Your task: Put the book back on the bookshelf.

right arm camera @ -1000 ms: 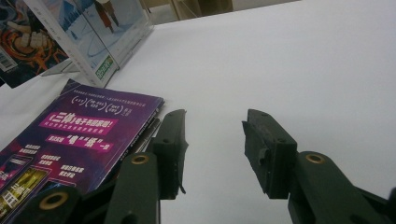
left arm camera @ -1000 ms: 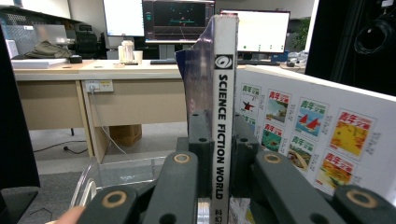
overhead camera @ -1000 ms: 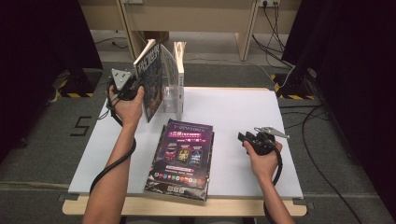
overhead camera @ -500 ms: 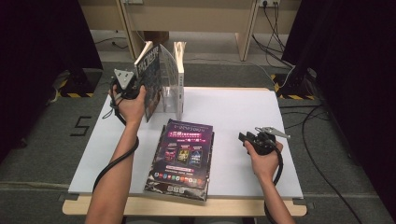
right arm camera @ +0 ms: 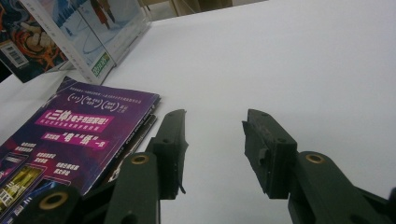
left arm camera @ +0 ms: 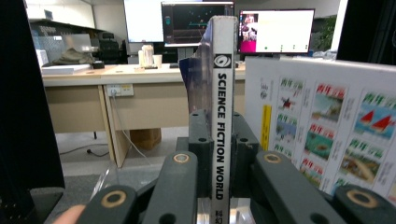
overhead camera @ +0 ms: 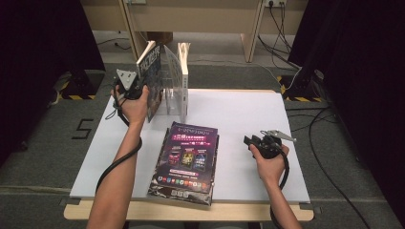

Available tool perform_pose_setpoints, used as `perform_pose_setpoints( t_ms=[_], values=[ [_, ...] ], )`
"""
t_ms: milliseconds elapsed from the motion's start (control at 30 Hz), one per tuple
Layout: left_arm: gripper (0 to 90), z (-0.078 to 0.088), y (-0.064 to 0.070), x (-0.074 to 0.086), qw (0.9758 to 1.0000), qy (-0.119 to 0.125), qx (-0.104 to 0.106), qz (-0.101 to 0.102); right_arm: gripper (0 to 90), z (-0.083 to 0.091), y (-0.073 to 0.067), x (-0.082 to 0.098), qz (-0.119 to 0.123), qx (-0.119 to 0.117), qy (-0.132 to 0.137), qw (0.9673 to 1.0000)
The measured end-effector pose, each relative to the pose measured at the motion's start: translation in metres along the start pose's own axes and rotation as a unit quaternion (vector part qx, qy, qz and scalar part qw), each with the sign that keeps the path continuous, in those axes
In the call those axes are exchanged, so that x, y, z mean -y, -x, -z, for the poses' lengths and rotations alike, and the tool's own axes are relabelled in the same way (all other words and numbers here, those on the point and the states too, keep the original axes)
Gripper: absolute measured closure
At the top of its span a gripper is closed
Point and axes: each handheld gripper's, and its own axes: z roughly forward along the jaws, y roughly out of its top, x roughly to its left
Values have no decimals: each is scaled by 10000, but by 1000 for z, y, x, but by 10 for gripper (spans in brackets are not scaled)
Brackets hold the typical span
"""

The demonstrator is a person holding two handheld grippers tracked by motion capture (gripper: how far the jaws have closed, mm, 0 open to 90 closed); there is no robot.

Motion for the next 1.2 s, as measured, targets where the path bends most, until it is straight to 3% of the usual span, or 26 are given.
perform_pose_setpoints(
  t_ms=[200, 333, 533, 733, 1000, 1200],
  values=[
    [822, 4, -2, 2, 9999, -63, 84, -99, 587, 0, 0, 0, -14, -4, -4, 10000],
    [819, 9, -9, 4, 9999, -130, 24, -110, 586, 0, -1, 0, -10, -11, -28, 10000],
    [809, 20, -17, 10, 9996, -221, 100, -149, 584, -2, -1, 1, 24, -28, -80, 10000],
    [791, 23, -23, 10, 9996, -205, 192, 37, 583, -4, -4, 1, 36, -55, -109, 9999],
    [733, 18, -20, 2, 9993, -171, 270, 210, 580, -5, -3, 2, -24, -62, -164, 9998],
    [709, 11, -19, -3, 9980, -332, 312, 437, 578, -4, -1, 1, -43, -86, -171, 9998]
  ],
)
